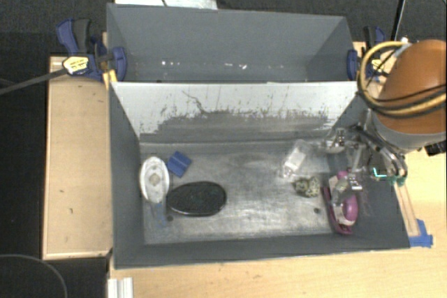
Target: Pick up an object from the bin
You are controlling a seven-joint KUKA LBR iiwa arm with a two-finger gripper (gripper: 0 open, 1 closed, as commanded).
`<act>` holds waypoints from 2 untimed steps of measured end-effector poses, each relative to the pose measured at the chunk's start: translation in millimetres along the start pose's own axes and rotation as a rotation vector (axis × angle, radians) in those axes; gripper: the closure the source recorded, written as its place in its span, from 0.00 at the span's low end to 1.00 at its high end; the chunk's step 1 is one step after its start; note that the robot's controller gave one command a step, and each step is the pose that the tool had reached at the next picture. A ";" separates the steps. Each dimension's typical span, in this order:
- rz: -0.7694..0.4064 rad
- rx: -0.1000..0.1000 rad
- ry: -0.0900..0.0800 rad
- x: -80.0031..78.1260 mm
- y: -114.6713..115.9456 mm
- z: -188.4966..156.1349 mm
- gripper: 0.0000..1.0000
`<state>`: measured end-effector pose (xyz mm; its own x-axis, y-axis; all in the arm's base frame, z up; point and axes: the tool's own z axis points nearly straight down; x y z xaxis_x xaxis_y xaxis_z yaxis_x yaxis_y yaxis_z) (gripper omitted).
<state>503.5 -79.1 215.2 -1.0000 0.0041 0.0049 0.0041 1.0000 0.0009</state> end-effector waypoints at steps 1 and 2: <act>-0.033 0.001 -0.012 -46.1 -0.2 125.5 0.00; 0.009 -0.002 -0.012 -13.5 -45.3 112.8 0.00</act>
Offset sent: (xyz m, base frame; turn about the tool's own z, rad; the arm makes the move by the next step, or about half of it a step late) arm 0.0494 -0.0009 -0.1452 -0.0390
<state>516.3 -124.3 102.3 -0.9999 0.0136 -0.0075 0.0136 0.9999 0.0032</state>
